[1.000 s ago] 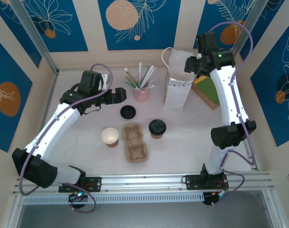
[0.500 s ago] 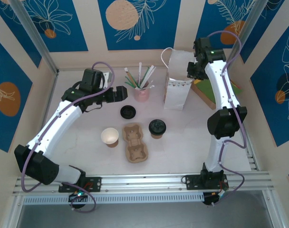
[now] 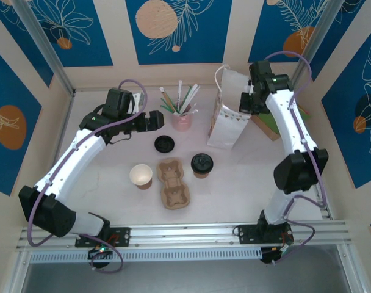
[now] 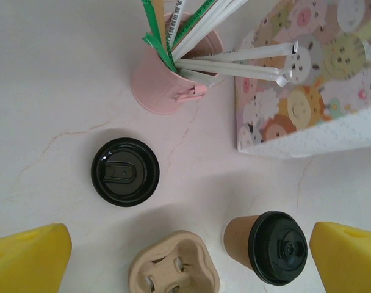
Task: Pack the takeout coffee
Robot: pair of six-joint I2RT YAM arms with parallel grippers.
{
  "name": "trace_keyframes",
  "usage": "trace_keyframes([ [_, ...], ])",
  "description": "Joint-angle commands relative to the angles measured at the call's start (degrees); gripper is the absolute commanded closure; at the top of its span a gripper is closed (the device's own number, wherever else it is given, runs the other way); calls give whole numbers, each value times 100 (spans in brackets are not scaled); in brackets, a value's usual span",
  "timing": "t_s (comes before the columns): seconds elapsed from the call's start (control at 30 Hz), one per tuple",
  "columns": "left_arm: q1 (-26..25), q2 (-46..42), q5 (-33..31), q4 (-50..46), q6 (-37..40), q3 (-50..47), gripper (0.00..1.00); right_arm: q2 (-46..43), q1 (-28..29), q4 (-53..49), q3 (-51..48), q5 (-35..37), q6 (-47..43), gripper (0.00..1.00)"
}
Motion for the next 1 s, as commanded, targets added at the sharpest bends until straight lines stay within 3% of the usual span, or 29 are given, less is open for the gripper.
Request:
trace_keyframes([
  [0.0, 56, -45, 227, 59, 45, -46, 0, -573, 86, 5, -573, -192, -228, 100],
  [0.3, 56, -139, 450, 123, -44, -155, 0, -1772, 468, -23, -1822, -126, -452, 100],
  [0.77, 49, -370, 543, -26, -87, -326, 0, -2691, 696, -68, -2575, 429, -883, 99],
  [0.93, 57, -449, 547, -35, -105, -358, 0, -2739, 757, -108, -2557, 726, -952, 88],
  [0.97, 52, -457, 547, -35, -106, -372, 0, -2720, 765, -107, -2554, 687, -935, 76],
])
